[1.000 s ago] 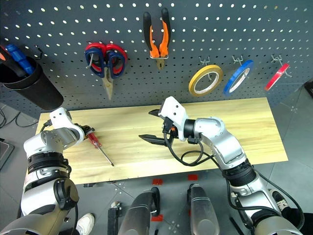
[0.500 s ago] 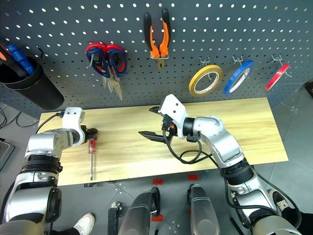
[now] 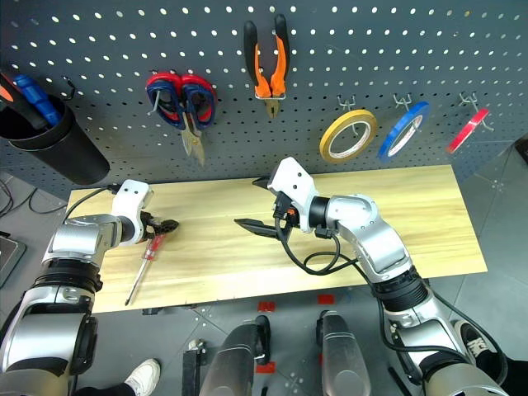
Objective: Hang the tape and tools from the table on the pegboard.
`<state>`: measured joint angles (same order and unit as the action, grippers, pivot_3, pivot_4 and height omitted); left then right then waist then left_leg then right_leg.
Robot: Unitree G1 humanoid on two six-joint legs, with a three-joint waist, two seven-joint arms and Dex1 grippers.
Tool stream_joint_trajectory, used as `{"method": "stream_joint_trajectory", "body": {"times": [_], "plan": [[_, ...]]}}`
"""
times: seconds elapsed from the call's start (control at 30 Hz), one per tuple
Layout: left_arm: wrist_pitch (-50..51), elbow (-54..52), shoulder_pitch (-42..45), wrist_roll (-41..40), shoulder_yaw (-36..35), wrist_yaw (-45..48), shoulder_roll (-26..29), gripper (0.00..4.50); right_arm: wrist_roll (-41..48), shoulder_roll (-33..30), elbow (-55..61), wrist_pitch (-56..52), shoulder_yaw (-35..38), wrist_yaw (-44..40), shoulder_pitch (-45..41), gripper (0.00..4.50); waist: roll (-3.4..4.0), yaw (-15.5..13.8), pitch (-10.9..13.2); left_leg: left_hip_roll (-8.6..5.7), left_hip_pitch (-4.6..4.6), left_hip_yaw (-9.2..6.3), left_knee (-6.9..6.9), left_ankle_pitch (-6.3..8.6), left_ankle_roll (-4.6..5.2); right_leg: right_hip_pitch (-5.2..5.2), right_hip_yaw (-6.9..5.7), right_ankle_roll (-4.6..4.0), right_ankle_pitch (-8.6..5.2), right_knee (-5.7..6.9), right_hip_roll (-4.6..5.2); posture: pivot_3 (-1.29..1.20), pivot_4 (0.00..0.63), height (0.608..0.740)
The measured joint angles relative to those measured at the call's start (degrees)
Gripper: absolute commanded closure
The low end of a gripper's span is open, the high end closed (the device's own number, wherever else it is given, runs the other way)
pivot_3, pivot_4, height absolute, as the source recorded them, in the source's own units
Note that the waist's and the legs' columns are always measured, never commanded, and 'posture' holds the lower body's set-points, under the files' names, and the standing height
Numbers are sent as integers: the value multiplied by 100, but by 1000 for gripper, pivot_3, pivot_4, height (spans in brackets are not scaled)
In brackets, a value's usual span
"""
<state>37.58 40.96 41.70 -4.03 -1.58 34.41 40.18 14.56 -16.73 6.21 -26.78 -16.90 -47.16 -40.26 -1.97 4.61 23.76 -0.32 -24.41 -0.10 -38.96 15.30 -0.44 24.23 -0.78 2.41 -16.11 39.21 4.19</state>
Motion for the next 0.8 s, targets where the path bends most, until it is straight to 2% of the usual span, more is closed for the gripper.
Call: {"method": "stream_joint_trajectory", "body": {"times": [0.3,0.53,0.8], "plan": [[1008,-903,-355,-168,-357,-129,-121,29,-1,25,-1,7,0,-4,0,0,0,9,0,1,0,0,0,0,-1,1,1,0,0,0,0,-134,395,740],[1923,-2122,-1046,-402,-594,-202,-110,29,-2,40,-17,20,1,-1,-1,0,1,22,-1,2,0,1,2,0,-1,2,3,0,0,-1,-1,-130,399,740],[2740,-3025,-1682,-657,-814,-283,-1,29,-3,75,-35,23,4,33,-1,0,1,13,0,3,-1,-2,5,0,-1,4,2,0,0,-3,-1,-121,402,740]]}}
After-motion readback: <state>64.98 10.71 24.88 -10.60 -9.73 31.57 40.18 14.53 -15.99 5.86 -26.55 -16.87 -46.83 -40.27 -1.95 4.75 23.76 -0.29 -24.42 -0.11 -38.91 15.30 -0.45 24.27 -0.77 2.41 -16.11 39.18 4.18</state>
